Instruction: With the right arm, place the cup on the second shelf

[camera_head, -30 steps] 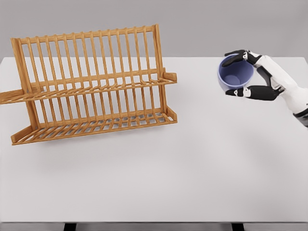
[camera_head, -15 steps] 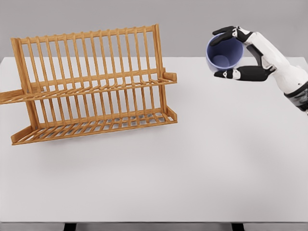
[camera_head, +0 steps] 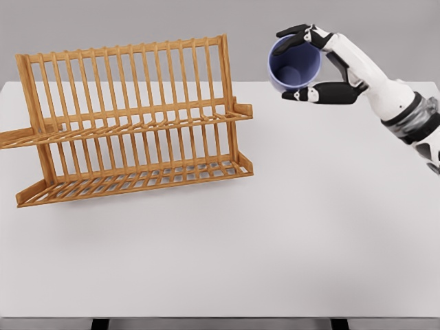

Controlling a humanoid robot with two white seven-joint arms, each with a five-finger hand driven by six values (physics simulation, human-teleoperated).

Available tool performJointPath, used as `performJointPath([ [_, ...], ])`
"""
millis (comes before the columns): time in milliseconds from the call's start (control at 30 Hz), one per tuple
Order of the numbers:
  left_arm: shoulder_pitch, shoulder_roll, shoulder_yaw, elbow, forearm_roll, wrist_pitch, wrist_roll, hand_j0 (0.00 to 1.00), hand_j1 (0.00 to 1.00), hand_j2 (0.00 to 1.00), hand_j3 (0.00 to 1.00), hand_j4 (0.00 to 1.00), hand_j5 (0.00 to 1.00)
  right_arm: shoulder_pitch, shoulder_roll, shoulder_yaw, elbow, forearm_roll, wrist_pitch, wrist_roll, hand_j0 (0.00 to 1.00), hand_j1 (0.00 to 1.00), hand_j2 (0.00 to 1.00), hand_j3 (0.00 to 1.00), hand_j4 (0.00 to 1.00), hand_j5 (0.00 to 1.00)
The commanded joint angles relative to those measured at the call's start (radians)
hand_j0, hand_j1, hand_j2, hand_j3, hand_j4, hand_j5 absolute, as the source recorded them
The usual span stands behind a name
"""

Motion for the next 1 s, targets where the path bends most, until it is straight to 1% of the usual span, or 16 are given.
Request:
performJointPath([
  [0,0.000,0.000,0.000,0.000,0.000,0.000,0.000,1.00,1.00,1.00,1.00,1.00,1.00,0.000,0.007,0.012,0.005,0.002,0.000,-0.001,0.59,0.59,0.59,0.59,0.59,0.59],
  [100,0.000,0.000,0.000,0.000,0.000,0.000,0.000,1.00,1.00,1.00,1.00,1.00,1.00,-0.002,0.024,0.014,0.008,0.011,0.000,-0.001,0.59,0.59,0.59,0.59,0.59,0.59],
  [167,0.000,0.000,0.000,0.000,0.000,0.000,0.000,1.00,1.00,1.00,1.00,1.00,1.00,-0.018,0.048,0.015,0.022,0.020,0.000,-0.001,0.59,0.59,0.59,0.59,0.59,0.59],
  [333,0.000,0.000,0.000,0.000,0.000,0.000,0.000,1.00,1.00,1.00,1.00,1.00,1.00,-0.041,0.074,0.015,0.030,0.040,0.000,0.001,0.59,0.59,0.59,0.59,0.59,0.59],
  [467,0.000,0.000,0.000,0.000,0.000,0.000,0.000,1.00,1.00,1.00,1.00,1.00,1.00,-0.067,0.133,0.015,0.057,0.060,0.000,0.001,0.59,0.59,0.59,0.59,0.59,0.59],
  [800,0.000,0.000,0.000,0.000,0.000,0.000,0.000,1.00,1.00,1.00,1.00,1.00,1.00,-0.095,0.220,0.017,0.062,0.109,0.000,0.001,0.60,0.60,0.60,0.60,0.60,0.60],
  [967,0.000,0.000,0.000,0.000,0.000,0.000,0.000,1.00,1.00,1.00,1.00,1.00,1.00,-0.095,0.266,0.017,0.062,0.132,0.000,0.001,0.60,0.60,0.60,0.60,0.60,0.60],
])
